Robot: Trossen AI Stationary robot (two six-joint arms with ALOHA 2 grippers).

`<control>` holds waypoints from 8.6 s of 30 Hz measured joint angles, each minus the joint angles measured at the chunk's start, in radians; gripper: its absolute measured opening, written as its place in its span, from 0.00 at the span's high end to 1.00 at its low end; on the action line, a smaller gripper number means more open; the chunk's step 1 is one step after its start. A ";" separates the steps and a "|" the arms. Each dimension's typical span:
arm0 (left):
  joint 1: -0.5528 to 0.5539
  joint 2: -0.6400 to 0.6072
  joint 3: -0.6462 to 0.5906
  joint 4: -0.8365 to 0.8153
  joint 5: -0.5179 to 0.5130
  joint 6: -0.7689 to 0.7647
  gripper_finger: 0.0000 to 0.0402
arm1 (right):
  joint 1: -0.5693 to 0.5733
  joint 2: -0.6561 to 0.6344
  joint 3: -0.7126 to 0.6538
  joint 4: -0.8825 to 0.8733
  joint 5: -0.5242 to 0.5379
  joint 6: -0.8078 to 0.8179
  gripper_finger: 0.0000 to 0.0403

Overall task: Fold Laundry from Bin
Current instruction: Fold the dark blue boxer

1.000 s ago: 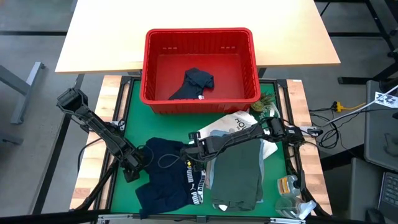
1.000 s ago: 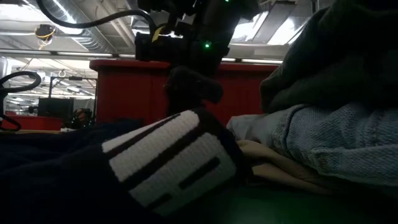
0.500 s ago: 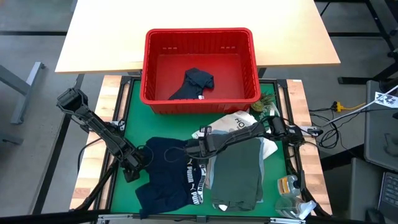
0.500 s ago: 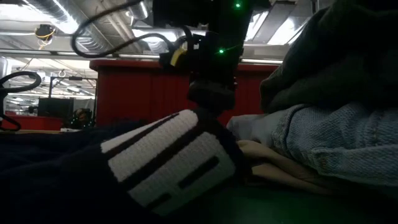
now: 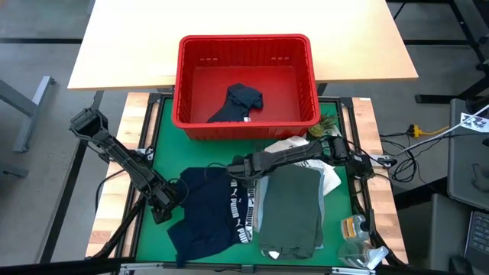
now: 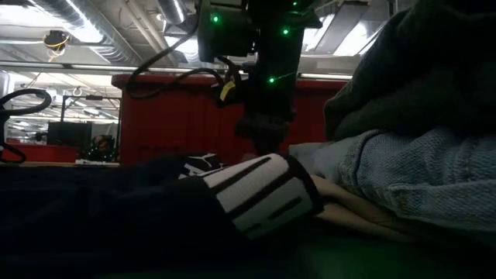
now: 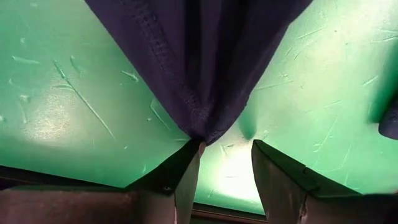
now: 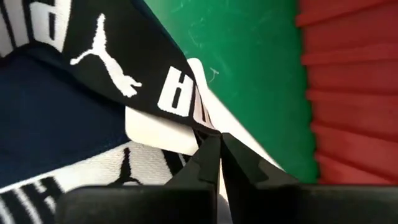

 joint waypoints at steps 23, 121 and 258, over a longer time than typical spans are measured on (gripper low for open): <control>-0.003 -0.073 0.042 -0.001 -0.075 0.004 0.64 | -0.020 0.000 0.000 -0.079 -0.166 0.012 0.71; 0.481 -0.338 -0.205 0.052 -0.564 0.261 0.64 | 0.060 -0.436 -0.632 1.042 -0.502 0.769 0.67; 0.481 -0.509 -0.171 -0.028 -0.698 0.352 0.55 | 0.004 -0.467 -0.599 0.682 -0.390 0.728 0.61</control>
